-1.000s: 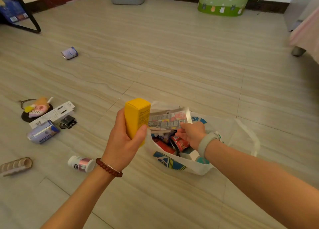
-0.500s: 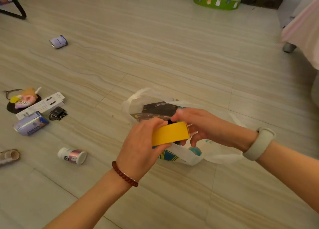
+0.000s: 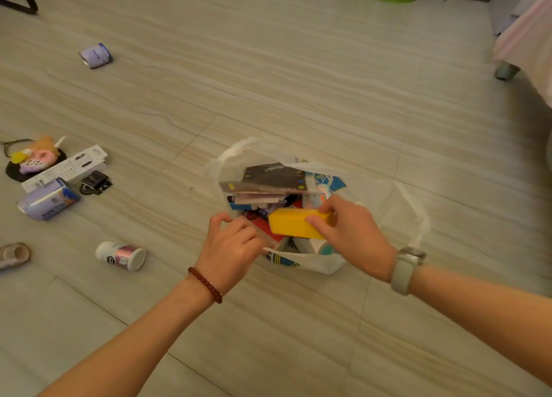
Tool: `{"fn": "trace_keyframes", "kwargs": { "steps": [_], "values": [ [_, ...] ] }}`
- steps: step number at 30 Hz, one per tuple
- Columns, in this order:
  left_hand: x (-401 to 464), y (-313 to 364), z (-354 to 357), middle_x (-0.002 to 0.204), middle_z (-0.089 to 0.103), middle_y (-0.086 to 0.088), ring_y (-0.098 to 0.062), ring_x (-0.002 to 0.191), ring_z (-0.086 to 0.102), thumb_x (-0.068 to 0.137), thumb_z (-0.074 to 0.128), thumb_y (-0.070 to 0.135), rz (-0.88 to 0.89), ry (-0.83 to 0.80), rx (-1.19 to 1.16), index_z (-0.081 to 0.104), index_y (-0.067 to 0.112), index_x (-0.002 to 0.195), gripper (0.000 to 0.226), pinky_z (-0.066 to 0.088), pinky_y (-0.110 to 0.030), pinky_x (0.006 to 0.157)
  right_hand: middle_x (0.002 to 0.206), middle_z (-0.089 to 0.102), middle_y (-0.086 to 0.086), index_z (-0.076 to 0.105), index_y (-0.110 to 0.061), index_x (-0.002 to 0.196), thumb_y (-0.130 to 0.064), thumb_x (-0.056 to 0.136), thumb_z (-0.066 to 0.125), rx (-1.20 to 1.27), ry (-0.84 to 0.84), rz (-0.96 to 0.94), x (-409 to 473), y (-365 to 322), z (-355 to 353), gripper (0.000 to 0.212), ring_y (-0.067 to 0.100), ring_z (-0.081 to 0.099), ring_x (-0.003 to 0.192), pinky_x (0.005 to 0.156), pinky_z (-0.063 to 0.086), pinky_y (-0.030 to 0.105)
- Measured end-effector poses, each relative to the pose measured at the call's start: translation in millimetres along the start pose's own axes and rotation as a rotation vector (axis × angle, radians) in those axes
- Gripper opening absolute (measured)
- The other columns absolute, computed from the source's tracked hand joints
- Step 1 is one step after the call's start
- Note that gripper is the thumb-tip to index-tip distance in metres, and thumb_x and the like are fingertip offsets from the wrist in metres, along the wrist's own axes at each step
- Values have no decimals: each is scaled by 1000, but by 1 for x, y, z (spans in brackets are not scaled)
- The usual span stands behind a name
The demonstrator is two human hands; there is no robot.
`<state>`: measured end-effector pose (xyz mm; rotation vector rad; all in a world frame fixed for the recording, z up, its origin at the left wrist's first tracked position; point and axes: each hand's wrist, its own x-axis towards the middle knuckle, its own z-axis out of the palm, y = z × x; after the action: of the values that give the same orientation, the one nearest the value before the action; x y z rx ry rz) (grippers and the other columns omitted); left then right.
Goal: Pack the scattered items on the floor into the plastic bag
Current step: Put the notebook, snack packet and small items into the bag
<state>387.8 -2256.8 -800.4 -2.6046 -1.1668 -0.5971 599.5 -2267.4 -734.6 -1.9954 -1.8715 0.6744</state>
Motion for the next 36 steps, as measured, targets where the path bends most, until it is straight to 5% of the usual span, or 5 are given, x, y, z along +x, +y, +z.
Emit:
{"fn": "trace_keyframes", "kwargs": {
  "steps": [8,15,20,28,36],
  "values": [
    [-22,-4,-1,69,67,9,-8,82,48,79,57,33,-12,61,-71,67,26,71,15,28,-34,81,107,68,5,62,-12,106,-20,90,51,152,-84,-88,-5,-9,47,21,18,62,98,83,47,27],
    [-33,-7,-15,95,68,-2,-14,97,50,80,58,33,-99,88,-132,61,24,93,16,30,-35,85,106,65,5,55,-15,107,-20,83,50,-308,-27,-929,-28,-2,50,25,20,55,99,80,50,31],
    [-120,-38,-41,110,63,-9,-15,104,48,82,50,36,-426,-122,-147,51,20,113,36,33,-34,88,110,64,5,52,-16,110,-17,78,52,-253,-196,-1103,-29,-45,106,32,20,59,101,82,51,31],
    [-273,-65,-72,128,50,-10,-30,118,47,75,42,59,-1155,-517,-221,46,15,128,69,40,-44,97,139,40,18,37,-8,135,-23,87,49,-253,-435,-783,2,-144,241,52,34,39,127,97,40,45],
    [-319,-51,-54,143,34,-5,-26,131,27,75,69,39,-1212,-736,-323,32,22,138,75,31,-39,109,146,28,15,18,-10,143,-38,89,51,-165,-310,-282,35,-196,322,69,32,34,129,96,37,45]
  ]
}}
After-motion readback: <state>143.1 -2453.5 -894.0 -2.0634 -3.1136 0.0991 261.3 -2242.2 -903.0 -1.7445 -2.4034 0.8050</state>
